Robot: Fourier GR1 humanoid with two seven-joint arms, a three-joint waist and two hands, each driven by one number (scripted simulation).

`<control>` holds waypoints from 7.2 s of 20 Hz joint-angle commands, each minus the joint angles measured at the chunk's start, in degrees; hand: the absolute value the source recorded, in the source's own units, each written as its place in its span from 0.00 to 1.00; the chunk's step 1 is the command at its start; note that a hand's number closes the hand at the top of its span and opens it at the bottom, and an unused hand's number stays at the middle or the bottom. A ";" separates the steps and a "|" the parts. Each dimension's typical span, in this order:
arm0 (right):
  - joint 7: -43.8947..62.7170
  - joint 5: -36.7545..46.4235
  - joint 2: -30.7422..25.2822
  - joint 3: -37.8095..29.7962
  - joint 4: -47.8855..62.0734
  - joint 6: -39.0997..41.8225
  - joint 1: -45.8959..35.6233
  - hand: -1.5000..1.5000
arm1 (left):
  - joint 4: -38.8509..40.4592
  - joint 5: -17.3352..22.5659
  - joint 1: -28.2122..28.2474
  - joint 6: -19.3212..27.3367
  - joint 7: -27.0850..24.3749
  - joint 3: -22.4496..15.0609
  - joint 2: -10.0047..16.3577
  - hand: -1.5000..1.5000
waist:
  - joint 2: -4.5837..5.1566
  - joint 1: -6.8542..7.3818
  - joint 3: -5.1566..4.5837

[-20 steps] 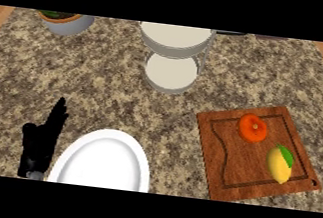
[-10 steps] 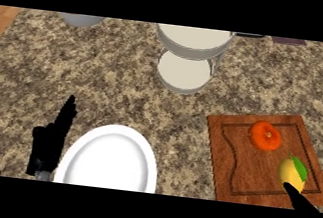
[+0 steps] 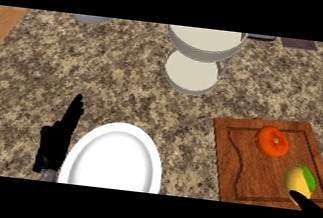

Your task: Pick the squash from the cutting board and place it in the tiered basket

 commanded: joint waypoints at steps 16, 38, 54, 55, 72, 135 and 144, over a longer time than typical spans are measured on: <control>30.37 23.01 11.64 -1.52 6.01 33.18 -24.94 0.00 | 1.99 -0.24 1.11 0.28 -0.66 -0.45 -1.74 0.50 | -1.04 -0.23 0.51; 30.29 30.48 25.05 -15.60 26.44 46.70 -45.09 0.00 | -0.88 0.26 0.72 0.30 3.08 1.98 -0.13 0.50 | -1.74 -2.76 0.95; 30.27 24.33 25.05 -18.24 31.73 45.21 -46.05 0.00 | 2.45 -1.15 2.06 1.09 -0.38 1.78 -2.20 0.50 | -1.72 -3.14 0.96; 30.27 25.09 25.05 -18.87 30.05 45.95 -44.61 0.00 | -0.12 -1.85 4.75 1.85 -0.12 0.77 -2.39 0.50 | -1.81 -3.25 1.01; 19.85 33.28 25.03 -7.30 35.46 45.85 -44.53 1.00 | -1.87 -2.33 2.38 -0.21 3.45 1.88 -1.25 0.50 | -1.70 -3.06 1.04; -15.76 28.71 22.75 -11.14 51.23 44.59 -89.30 1.00 | 2.37 -4.47 3.35 -3.13 -1.37 4.61 -4.64 0.50 | -1.34 -2.68 1.00; -23.07 13.72 24.97 -20.49 57.50 34.03 -88.45 0.00 | 2.60 -4.94 -0.57 -2.98 1.84 4.69 -5.15 0.50 | -1.12 -2.41 1.05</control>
